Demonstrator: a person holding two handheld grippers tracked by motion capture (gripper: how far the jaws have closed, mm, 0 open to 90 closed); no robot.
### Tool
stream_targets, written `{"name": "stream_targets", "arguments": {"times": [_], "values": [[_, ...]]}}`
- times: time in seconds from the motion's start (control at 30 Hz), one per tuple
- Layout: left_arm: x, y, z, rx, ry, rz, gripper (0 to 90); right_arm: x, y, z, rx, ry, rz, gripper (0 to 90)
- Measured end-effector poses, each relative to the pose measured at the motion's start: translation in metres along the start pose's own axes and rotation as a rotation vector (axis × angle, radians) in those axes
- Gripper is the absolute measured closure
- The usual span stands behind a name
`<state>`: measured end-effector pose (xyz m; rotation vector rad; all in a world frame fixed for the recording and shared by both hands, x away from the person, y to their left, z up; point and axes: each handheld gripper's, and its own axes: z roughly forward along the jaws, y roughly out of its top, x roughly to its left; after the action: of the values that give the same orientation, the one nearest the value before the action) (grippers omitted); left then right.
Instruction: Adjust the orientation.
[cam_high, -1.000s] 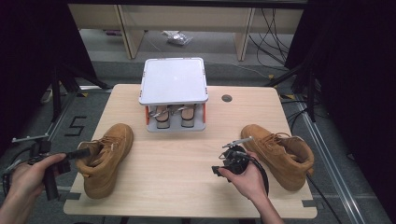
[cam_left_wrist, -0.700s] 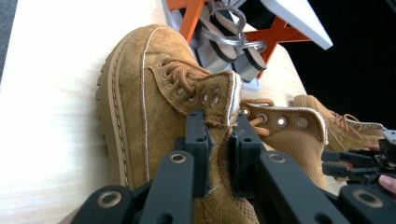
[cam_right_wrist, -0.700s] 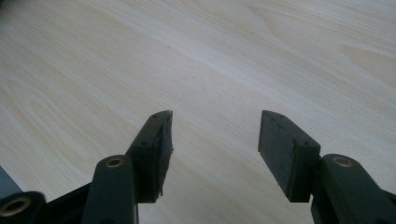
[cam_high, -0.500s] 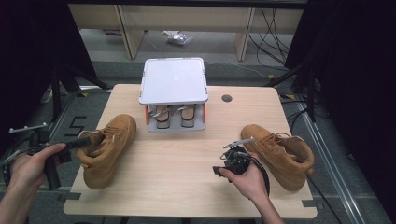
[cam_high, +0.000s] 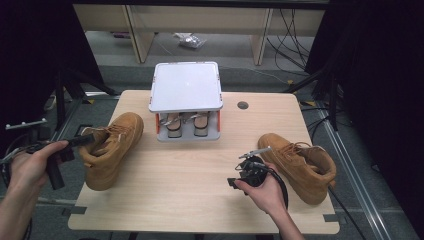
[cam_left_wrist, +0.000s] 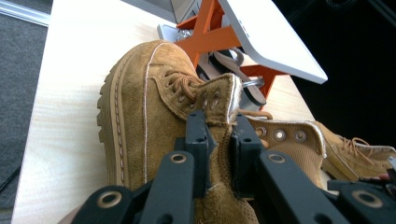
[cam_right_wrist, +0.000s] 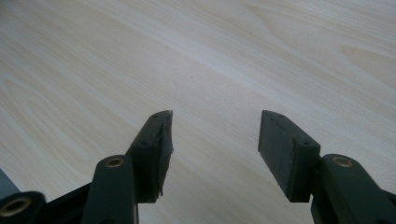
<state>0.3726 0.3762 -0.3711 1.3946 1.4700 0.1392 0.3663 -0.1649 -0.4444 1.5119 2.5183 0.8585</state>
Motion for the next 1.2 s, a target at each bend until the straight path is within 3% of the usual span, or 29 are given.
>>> {"name": "stream_targets", "arguments": {"times": [0.77,0.93,1.2], "values": [[-0.006,0.038,0.008,-0.056,-0.027,-0.002,80.5,-0.001,0.001,-0.001,-0.009,-0.007,-0.011,45.5],[-0.007,0.044,0.009,-0.066,-0.028,0.014,80.8,-0.003,0.000,-0.001,-0.011,-0.004,-0.017,45.6],[-0.006,0.050,0.007,-0.090,-0.026,-0.001,81.1,-0.004,0.000,-0.001,-0.010,-0.013,-0.005,45.6]]}}
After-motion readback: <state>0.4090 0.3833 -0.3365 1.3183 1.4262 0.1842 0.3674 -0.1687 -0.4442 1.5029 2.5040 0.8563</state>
